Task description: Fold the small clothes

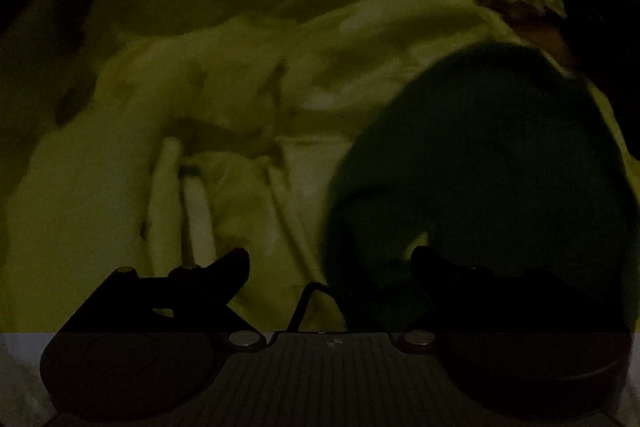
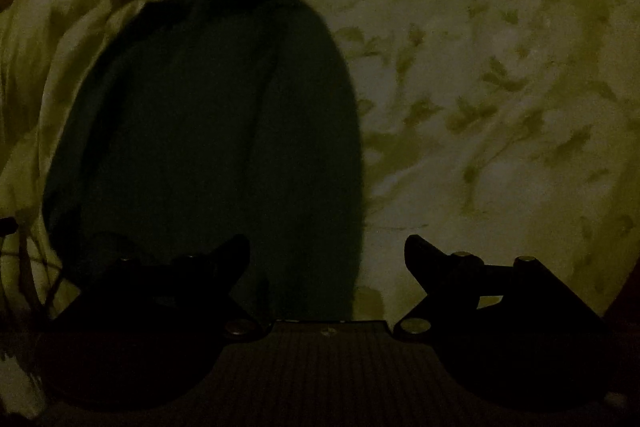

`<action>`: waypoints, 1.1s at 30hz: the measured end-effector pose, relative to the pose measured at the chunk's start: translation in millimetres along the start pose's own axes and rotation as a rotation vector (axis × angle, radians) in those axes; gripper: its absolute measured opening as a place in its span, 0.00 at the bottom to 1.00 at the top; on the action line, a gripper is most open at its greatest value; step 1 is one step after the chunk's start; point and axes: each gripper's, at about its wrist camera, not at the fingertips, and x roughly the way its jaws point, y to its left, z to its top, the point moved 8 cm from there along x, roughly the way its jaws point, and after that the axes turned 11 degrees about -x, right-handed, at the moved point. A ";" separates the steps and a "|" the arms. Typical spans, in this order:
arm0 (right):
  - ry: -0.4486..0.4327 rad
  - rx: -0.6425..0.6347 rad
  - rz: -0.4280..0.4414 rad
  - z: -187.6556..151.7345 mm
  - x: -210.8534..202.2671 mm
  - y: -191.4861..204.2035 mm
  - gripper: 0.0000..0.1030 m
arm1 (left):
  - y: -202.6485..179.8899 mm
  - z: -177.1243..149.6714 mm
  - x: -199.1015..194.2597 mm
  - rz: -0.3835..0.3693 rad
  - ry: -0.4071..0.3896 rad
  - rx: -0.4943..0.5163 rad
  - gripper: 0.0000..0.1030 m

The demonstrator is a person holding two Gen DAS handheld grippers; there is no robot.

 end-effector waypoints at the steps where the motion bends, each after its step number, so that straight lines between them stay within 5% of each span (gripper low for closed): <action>1: 0.011 -0.029 0.003 -3.0 5.8 5.7 0.87 | 2.5 2.8 1.7 -0.026 -0.012 -0.023 1.00; 9: 0.175 -0.043 -0.017 -27.8 74.9 19.9 0.86 | 13.6 17.3 16.4 -0.002 0.012 -0.068 1.00; 12: 0.205 -0.093 -0.085 -33.8 86.7 16.9 0.59 | 12.4 19.5 20.6 0.003 0.020 -0.067 1.00; 14: 0.189 -0.100 -0.064 -31.0 80.2 15.0 0.26 | 10.2 20.1 23.0 -0.006 0.023 -0.052 1.00; 16: 0.170 -0.077 -0.044 -26.1 69.1 8.4 0.22 | 9.0 21.0 25.4 -0.009 0.021 -0.042 1.00; 23: -0.046 0.013 -0.231 37.1 -15.1 -81.3 0.20 | 12.5 23.3 28.5 -0.019 0.027 -0.073 1.00; 27: -0.119 -0.062 -0.407 100.7 -43.3 -142.7 0.20 | 9.9 20.8 27.8 -0.036 0.046 -0.062 1.00; 33: -0.146 -0.197 -0.567 179.0 -41.6 -177.7 0.20 | 6.2 18.3 13.6 -0.046 0.022 -0.018 1.00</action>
